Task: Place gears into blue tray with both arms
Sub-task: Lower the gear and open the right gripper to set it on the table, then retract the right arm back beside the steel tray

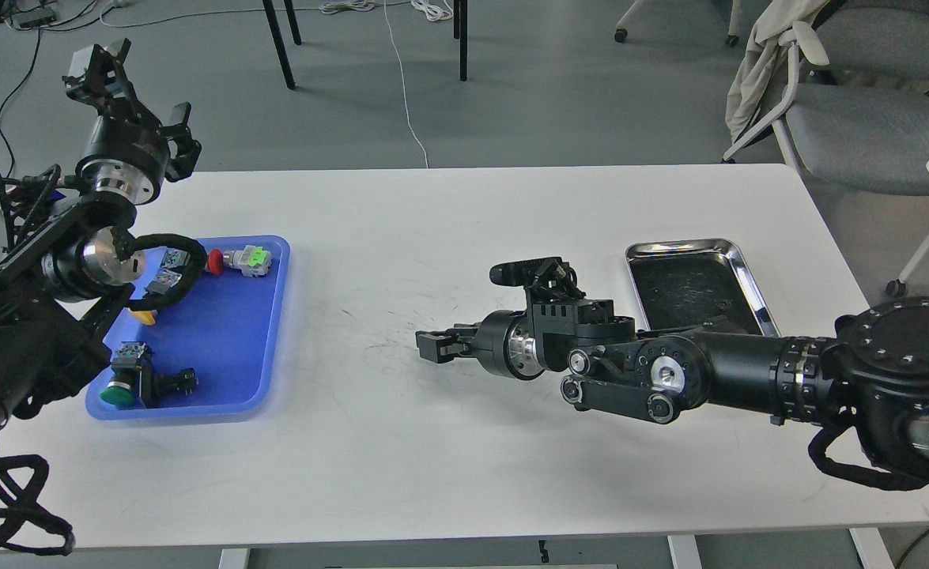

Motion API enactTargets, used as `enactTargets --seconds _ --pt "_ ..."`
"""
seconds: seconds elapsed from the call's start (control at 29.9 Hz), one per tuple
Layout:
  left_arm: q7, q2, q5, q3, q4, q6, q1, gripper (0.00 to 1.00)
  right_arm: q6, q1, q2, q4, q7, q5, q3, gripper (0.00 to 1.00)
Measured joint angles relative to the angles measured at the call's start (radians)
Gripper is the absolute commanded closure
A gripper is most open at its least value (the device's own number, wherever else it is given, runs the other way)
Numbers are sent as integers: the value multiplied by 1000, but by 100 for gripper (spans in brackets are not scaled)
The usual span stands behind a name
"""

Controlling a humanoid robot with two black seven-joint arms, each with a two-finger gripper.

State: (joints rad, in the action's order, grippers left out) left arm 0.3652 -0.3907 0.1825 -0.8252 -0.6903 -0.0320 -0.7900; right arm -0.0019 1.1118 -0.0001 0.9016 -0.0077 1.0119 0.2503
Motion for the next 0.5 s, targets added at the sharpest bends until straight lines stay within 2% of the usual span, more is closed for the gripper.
enactTargets --seconds 0.23,0.5 --pt "-6 -10 0 0 0 9 0 2 -2 15 0 -84 3 -18 -227 2" --pt "-25 -11 14 6 -1 24 -21 2 7 17 0 -117 4 -214 -597 2"
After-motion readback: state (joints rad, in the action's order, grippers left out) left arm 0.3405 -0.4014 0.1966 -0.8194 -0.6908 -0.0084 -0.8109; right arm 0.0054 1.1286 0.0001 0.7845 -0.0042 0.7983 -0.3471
